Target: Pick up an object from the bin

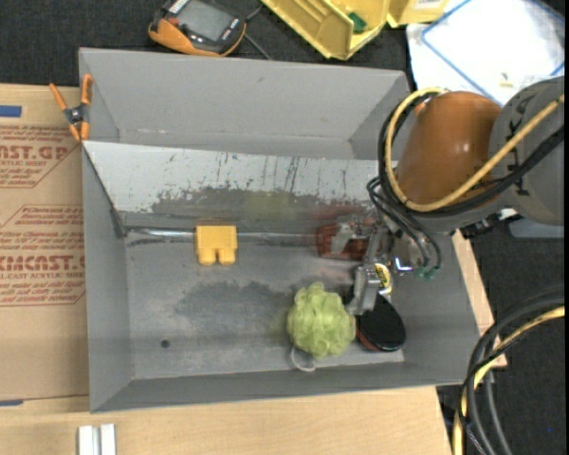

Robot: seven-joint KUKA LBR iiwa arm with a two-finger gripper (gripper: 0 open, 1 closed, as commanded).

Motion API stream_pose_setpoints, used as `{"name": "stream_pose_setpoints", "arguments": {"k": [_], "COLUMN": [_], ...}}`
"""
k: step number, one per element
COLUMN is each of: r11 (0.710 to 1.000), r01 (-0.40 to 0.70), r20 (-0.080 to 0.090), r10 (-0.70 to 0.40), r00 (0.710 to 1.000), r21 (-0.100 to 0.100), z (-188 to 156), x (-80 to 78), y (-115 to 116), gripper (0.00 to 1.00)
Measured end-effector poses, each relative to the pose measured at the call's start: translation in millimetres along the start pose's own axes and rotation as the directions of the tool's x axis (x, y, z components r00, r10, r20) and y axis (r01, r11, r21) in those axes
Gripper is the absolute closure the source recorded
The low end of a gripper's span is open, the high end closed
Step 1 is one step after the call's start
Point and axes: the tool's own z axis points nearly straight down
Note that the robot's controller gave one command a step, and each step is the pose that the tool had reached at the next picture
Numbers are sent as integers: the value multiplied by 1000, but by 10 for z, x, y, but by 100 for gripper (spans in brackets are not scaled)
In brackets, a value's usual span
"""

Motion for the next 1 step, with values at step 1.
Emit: {"name": "stream_pose_setpoints", "arguments": {"k": [1], "r11": [1000], "r01": [0], "r20": [0], "r10": [0], "r00": [1000], "r21": [0], "z": [0], "x": [0], "y": [0], "gripper": [0]}}
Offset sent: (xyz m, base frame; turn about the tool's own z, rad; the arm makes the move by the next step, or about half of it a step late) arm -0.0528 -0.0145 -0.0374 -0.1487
